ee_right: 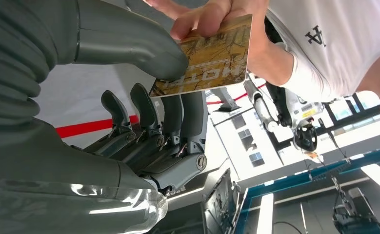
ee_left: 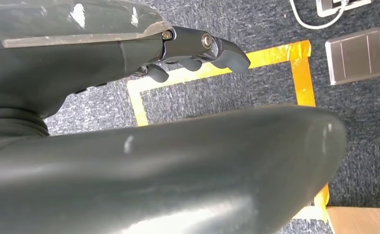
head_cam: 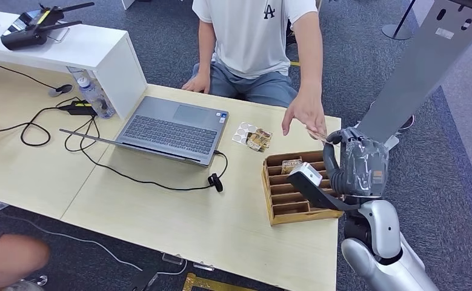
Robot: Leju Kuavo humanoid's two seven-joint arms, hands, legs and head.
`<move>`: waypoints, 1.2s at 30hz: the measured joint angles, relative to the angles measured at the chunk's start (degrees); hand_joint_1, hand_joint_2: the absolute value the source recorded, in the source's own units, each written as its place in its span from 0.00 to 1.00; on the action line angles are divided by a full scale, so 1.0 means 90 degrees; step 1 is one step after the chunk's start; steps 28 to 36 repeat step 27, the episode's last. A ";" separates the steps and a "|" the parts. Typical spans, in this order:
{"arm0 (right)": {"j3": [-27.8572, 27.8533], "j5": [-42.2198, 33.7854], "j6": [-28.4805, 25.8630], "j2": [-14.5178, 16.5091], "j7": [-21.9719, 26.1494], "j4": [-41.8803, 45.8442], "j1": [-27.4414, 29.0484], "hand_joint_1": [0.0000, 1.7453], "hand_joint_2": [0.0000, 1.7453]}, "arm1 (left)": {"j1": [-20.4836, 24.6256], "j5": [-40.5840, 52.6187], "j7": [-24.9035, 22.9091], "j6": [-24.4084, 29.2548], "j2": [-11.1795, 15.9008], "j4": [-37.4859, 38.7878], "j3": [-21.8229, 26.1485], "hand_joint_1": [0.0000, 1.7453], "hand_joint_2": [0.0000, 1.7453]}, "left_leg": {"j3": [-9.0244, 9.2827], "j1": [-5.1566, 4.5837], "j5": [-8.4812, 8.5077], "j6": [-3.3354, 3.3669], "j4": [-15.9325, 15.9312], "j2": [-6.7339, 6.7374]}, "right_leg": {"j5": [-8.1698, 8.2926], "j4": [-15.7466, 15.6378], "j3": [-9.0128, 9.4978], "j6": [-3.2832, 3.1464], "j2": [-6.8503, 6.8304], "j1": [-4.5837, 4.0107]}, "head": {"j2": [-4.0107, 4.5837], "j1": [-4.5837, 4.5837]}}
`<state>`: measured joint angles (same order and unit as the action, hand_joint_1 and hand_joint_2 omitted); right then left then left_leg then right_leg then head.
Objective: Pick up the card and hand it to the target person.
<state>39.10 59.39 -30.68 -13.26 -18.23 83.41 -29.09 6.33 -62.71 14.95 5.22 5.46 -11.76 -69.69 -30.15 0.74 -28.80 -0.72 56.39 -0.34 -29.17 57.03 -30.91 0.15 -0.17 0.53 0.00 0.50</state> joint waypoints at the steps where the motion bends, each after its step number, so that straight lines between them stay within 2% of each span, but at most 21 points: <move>1: 0.0001 -0.0006 -0.0111 0.0033 0.0078 -0.0079 0.0020 0.80 1.00 | 0.0001 0.0001 0.0001 -0.0008 -0.0003 0.0000 -0.0003 0.00 0.00 | 0.0000 0.0000 0.0000 0.0000 0.0000 0.0000 | 0.0000 0.0000 0.0000 0.0000 0.0000 0.0000 | -0.0001 0.0000; 4: 0.0003 -0.0051 -0.0323 0.0125 0.0252 -0.0300 0.0069 0.20 1.00 | 0.0003 0.0006 0.0024 -0.0053 -0.0009 0.0000 -0.0019 0.00 0.75 | 0.0000 0.0000 0.0000 0.0000 0.0000 0.0001 | 0.0000 0.0000 -0.0001 0.0000 0.0000 0.0000 | -0.0001 0.0000; 5: 0.0004 -0.0070 -0.0369 0.0153 0.0296 -0.0368 0.0089 0.00 1.00 | 0.0003 0.0010 0.0035 -0.0069 -0.0010 0.0000 -0.0028 0.00 0.75 | 0.0000 0.0000 0.0000 0.0000 0.0000 0.0001 | 0.0000 0.0000 0.0000 0.0000 0.0000 0.0000 | -0.0001 0.0000; 8: 0.0007 -0.0139 -0.0488 0.0235 0.0406 -0.0552 0.0152 0.00 1.00 | 0.0003 0.0019 0.0056 -0.0084 -0.0012 0.0000 -0.0053 0.00 0.00 | 0.0000 0.0000 0.0000 0.0000 0.0000 0.0001 | 0.0000 0.0000 0.0000 0.0000 0.0000 0.0000 | -0.0001 0.0000; 10: 0.0007 -0.0307 -0.0550 0.0279 0.0518 -0.0650 0.0184 0.00 1.00 | 0.0003 0.0018 0.0064 -0.0077 -0.0012 0.0000 -0.0058 0.00 0.00 | 0.0000 0.0000 0.0000 0.0000 0.0000 0.0001 | 0.0000 0.0000 0.0000 0.0000 0.0000 0.0000 | -0.0001 0.0000; 12: 0.0006 -0.0891 -0.0578 0.0333 0.0816 -0.0761 0.0231 0.00 1.00 | 0.0003 0.0004 0.0072 -0.0050 -0.0012 0.0000 -0.0061 0.00 0.00 | 0.0000 0.0000 0.0000 0.0000 0.0000 0.0001 | 0.0000 0.0000 0.0000 0.0000 0.0000 0.0000 | -0.0002 0.0000; 18: -0.0066 -0.4165 -0.0225 0.0478 0.2279 -0.0946 0.0440 0.00 1.00 | 0.0002 -0.0104 0.0075 0.0010 -0.0010 0.0000 -0.0059 0.00 0.00 | -0.0001 0.0000 0.0000 0.0000 0.0000 0.0001 | 0.0000 0.0000 -0.0002 0.0000 0.0000 0.0000 | -0.0001 0.0001; 22: -0.0168 -0.5556 0.0070 0.0507 0.2717 -0.0954 0.0585 0.00 1.00 | 0.0000 -0.0137 0.0075 0.0050 -0.0010 0.0000 -0.0059 0.00 0.00 | -0.0001 0.0000 0.0000 0.0000 0.0000 0.0001 | 0.0000 -0.0001 -0.0002 0.0000 0.0000 0.0000 | -0.0001 0.0001; 27: -0.0313 -0.6522 0.0302 0.0504 0.2920 -0.0805 0.0801 0.00 1.00 | -0.0005 -0.0198 0.0068 0.0093 -0.0004 0.0000 -0.0057 0.00 0.00 | 0.0001 0.0000 0.0000 0.0000 0.0000 0.0001 | 0.0000 -0.0001 -0.0002 0.0000 0.0000 0.0000 | -0.0001 0.0000; 36: -0.0313 -0.6522 0.0302 0.0504 0.2920 -0.0805 0.0801 0.00 1.00 | -0.0005 -0.0198 0.0068 0.0093 -0.0004 0.0000 -0.0057 0.00 0.00 | 0.0001 0.0000 0.0000 0.0000 0.0000 0.0001 | 0.0000 -0.0001 -0.0002 0.0000 0.0000 0.0000 | -0.0001 0.0000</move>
